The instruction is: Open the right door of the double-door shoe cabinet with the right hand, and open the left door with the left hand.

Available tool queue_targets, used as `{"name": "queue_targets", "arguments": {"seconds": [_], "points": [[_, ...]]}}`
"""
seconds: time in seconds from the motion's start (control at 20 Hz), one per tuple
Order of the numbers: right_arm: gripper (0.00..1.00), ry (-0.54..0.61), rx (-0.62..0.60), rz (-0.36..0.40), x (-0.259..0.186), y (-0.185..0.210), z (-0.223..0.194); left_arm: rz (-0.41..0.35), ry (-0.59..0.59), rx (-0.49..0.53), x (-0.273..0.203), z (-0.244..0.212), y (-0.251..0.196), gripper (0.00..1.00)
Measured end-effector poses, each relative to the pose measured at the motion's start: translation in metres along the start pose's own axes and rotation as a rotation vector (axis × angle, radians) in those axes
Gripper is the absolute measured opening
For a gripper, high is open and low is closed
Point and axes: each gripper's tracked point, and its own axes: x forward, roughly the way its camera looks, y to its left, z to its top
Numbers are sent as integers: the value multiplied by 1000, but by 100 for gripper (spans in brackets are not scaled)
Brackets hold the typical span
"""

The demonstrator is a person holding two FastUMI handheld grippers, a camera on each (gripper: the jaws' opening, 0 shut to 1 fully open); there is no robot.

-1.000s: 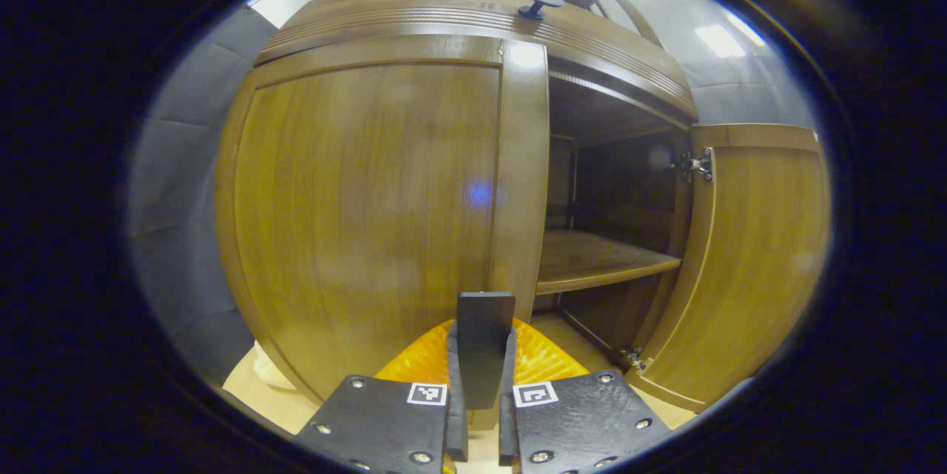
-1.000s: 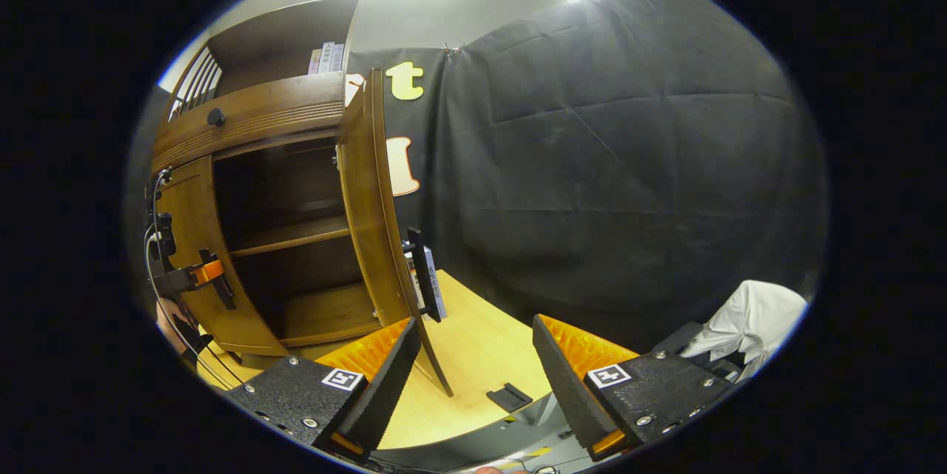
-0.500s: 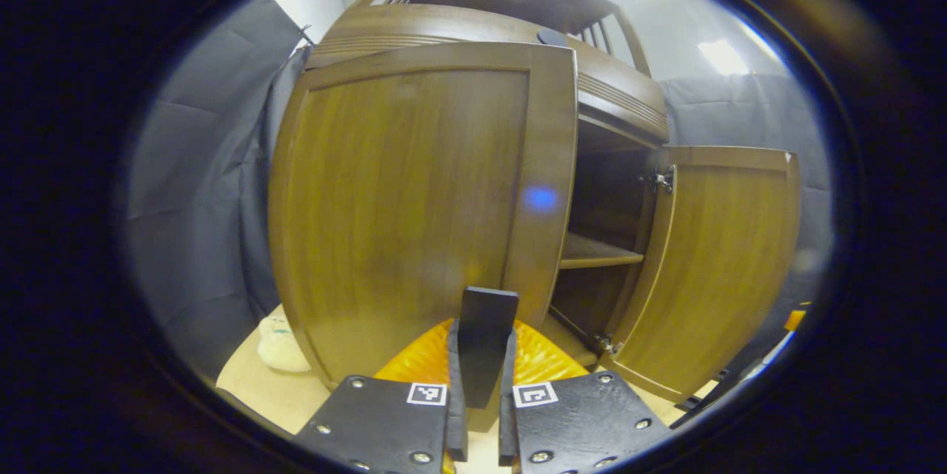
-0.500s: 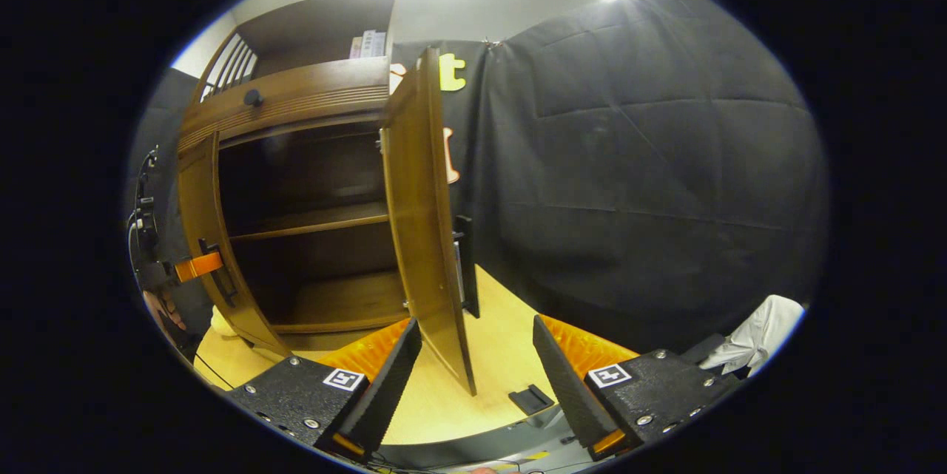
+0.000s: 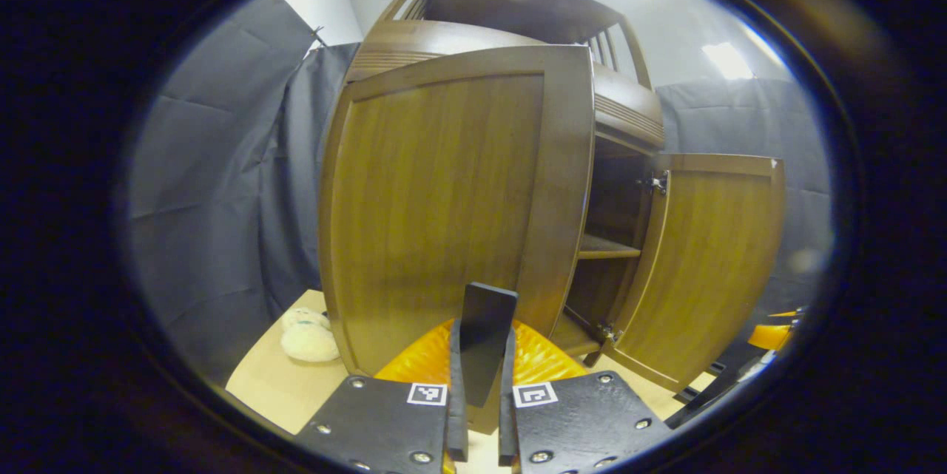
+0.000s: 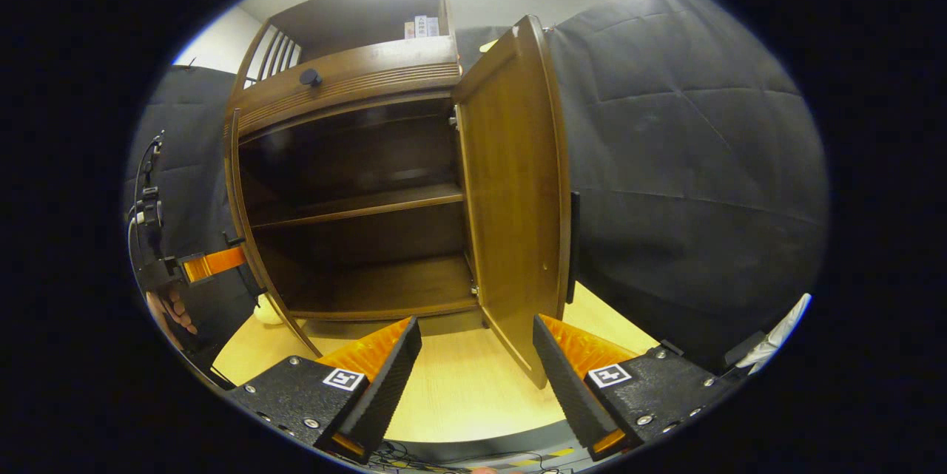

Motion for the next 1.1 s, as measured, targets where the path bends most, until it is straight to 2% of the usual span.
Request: {"name": "queue_targets", "arguments": {"seconds": [0.05, 0.1, 0.15, 0.25, 0.3, 0.4, 0.45, 0.5, 0.6, 0.65, 0.7, 0.75, 0.8, 0.85, 0.9, 1.0, 1.1], "points": [[94, 1, 0, 10, 1, 5, -1, 7, -4, 5, 0, 1, 0, 24], [91, 5, 0, 19, 1, 8, -3, 18, -6, 8, 0, 1, 0, 24], [94, 9, 1, 25, 0, 11, -5, 30, -9, 11, 0, 1, 0, 24], [91, 14, 9, 41, 3, 16, -7, 54, -13, 14, -1, -1, 1, 11], [94, 17, 10, 50, 6, 18, -6, 64, -14, 15, -1, -2, 1, 11], [93, 24, 6, 71, 12, 24, -5, 81, -17, 12, -1, -3, 1, 24], [92, 24, 2, 80, 14, 27, -4, 89, -20, 7, -2, -4, 2, 24], [91, 25, -4, 91, 17, 30, -2, 97, -22, 3, -2, -4, 2, 17], [94, 16, -15, 105, 24, 35, 1, 116, -28, -6, -2, -3, 3, 17], [94, 14, -17, 112, 27, 37, 3, 128, -29, -13, -4, -3, 4, 10], [91, 16, -17, 121, 30, 40, 3, 141, -29, -19, -5, -2, 5, 17], [94, 18, -17, 131, 32, 43, 3, 160, -28, -22, -6, -2, 7, 16], [92, 18, -19, 139, 34, 46, 4, 179, -20, -28, -4, -3, 9, 16], [92, 16, -23, 145, 36, 47, 1, 202, -15, -32, -3, -3, 10, 22], [94, 15, -29, 151, 37, 50, 2, 225, -16, -30, -2, -2, 14, 9], [91, 19, -36, 164, 38, 56, 0, 291, -24, -1, -12, 6, 14, 9], [91, 22, -36, 176, 40, 62, 0, 361, -37, 47, 3, 3, 33, 9]]}}
